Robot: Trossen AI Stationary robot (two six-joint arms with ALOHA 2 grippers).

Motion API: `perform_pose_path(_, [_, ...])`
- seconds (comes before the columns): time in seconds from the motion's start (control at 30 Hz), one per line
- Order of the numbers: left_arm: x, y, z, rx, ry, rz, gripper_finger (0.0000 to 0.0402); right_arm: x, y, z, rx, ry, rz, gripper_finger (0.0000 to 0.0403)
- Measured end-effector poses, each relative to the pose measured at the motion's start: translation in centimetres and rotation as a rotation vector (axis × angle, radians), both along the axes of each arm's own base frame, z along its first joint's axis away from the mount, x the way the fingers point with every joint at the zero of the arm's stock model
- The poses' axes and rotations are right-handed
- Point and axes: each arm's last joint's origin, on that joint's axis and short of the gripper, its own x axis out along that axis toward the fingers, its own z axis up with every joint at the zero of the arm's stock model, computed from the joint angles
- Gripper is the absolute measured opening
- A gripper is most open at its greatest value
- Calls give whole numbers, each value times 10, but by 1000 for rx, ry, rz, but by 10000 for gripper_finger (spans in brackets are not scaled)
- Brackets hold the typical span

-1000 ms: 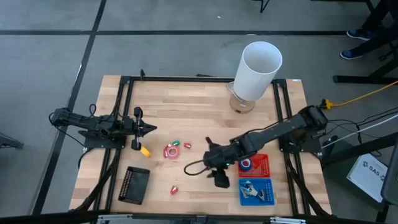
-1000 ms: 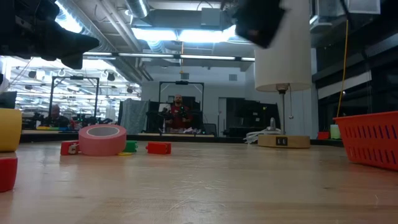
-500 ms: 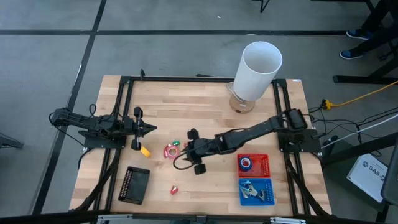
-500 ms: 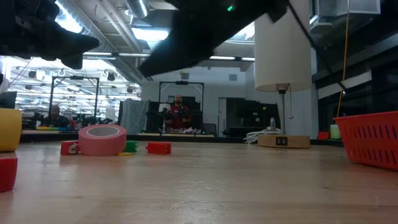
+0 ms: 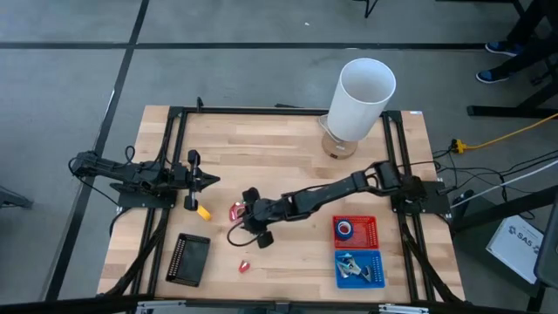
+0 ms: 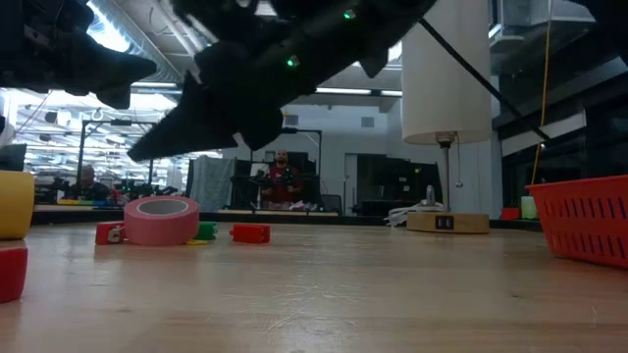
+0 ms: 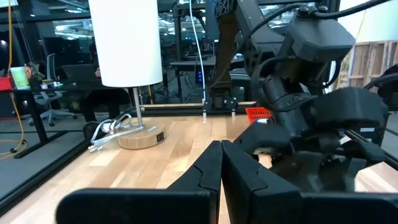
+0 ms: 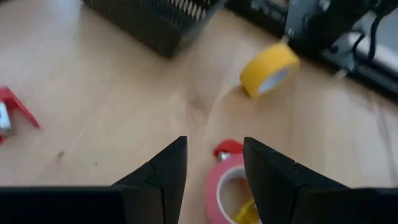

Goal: Pick and place Stapler, Stapler remover, tape
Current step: Put the pink tape into the red basket

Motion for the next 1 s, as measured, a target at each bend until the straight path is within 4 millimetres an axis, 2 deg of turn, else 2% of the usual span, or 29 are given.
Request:
perform_pose_path(0.13, [0,0,0,0,0,0,4,6,-5,1,-58,110,-51,159])
perform_pose_path(0.27, [0,0,0,0,0,0,4,12,-5,3,-79,149,-64,159])
perform_pose_path(0.67, [0,0,0,0,-1,0,4,16,-3,-28,-132,224,-23,159])
perform_pose_path(0.8, [0,0,0,0,0,0,4,16,-5,-31,-136,236,-25,156])
perform_pose_path(0.9, [0,0,0,0,0,0,4,16,-6,-31,-139,237,-28,134])
perform_pose_path(1.0, [0,0,0,0,0,0,4,16,-6,-30,-138,231,-28,84])
